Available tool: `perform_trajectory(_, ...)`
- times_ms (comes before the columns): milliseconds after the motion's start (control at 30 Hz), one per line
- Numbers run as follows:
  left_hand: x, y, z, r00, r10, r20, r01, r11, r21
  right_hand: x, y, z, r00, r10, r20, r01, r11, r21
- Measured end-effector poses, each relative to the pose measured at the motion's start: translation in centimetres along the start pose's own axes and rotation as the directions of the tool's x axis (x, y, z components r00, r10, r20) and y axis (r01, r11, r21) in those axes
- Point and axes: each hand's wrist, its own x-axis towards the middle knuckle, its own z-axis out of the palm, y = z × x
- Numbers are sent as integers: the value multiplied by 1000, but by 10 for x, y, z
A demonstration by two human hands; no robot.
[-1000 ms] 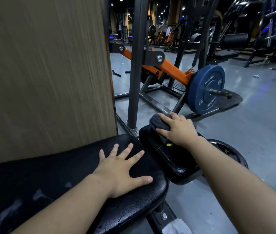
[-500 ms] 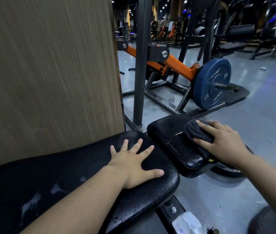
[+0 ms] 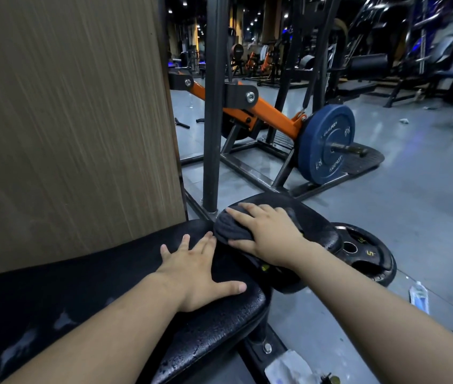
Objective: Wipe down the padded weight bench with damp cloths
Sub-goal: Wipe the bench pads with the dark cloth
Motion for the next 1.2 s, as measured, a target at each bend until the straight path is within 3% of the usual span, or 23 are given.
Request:
perform_trajectory(200, 1, 1, 1, 999, -44, 14, 43, 999, 28, 44, -9, 7, 1000, -1, -29, 3, 999, 49)
perform_trajectory(333, 5, 1, -2, 997, -59, 55, 58, 998, 34, 33, -22, 3, 986, 158, 55, -153, 985, -83)
perform_trajectory(400, 6, 1, -1, 996, -61, 59, 59, 998, 39, 25, -24, 6, 982, 177, 63, -175, 984, -40)
perform_trajectory(567, 8, 1, -1, 995, -68, 70, 64, 996, 57, 30, 20, -13, 982, -105, 155, 42, 931, 362)
perform_trajectory(633, 8, 1, -2, 995, -69, 74, 65, 996, 57, 39, 36, -25, 954, -205, 218, 104, 910, 402)
perform_trajectory(733, 7, 1, -2, 995, -69, 75, 65, 996, 55, 43, 31, -33, 938, -169, 303, 30, 909, 416)
perform_trajectory(800, 7, 2, -2, 995, -71, 75, 67, 996, 50, 38, 16, -28, 965, -69, 255, -72, 859, 507)
perform_trajectory(933, 6, 3, -3, 995, -69, 75, 65, 997, 51, 33, 1, 5, 1000, 8, 5, -9, 916, 401)
perform_trajectory(1200, 5, 4, -5, 994, -78, 79, 75, 996, 39, 76, 19, 12, 997, -69, 44, 44, 903, 428)
